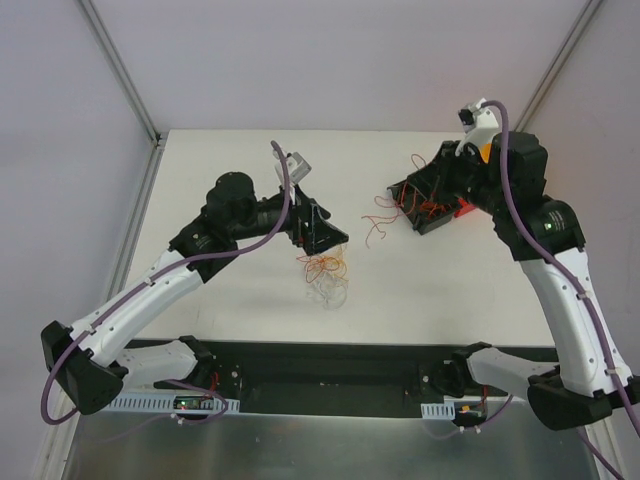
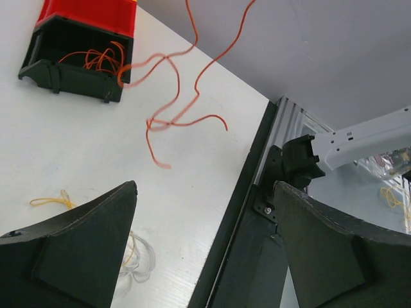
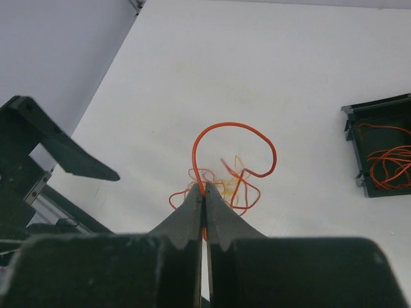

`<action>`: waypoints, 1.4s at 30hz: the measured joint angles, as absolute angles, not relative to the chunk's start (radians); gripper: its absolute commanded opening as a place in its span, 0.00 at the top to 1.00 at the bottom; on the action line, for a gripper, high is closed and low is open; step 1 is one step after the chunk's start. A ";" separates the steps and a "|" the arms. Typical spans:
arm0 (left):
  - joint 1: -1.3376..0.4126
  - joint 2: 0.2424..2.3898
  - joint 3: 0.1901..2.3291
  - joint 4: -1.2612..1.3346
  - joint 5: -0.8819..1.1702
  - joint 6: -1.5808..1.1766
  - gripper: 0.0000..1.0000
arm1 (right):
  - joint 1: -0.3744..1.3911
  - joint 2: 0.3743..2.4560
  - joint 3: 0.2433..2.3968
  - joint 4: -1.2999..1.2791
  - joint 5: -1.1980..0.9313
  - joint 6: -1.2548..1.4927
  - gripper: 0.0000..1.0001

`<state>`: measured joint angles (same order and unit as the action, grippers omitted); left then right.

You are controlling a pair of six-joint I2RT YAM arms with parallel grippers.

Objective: Untangle the cables

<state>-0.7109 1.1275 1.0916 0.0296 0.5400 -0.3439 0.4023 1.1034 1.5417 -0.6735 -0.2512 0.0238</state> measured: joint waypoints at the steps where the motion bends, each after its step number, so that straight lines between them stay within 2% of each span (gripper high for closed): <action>1: -0.701 1.119 1.092 0.019 0.541 -0.344 0.13 | 0.393 1.124 1.565 -0.677 -0.239 0.026 0.99; 13: -0.496 1.053 1.140 -0.124 0.604 -0.288 0.11 | 0.237 1.402 1.695 -0.675 -0.033 0.008 0.99; 18: -0.495 1.028 1.129 -0.141 0.630 -0.256 0.11 | 0.204 1.531 1.746 -0.665 0.070 -0.046 0.99; 25: -0.489 1.017 1.108 -0.164 0.629 -0.239 0.11 | 0.178 1.601 1.749 -0.658 0.160 -0.099 0.99; 32: -0.489 1.017 1.097 -0.171 0.627 -0.234 0.11 | 0.162 1.616 1.653 -0.584 0.216 -0.122 0.99; 42: -0.482 1.031 1.097 -0.173 0.628 -0.234 0.11 | 0.154 1.842 1.593 -0.548 0.236 -0.144 0.99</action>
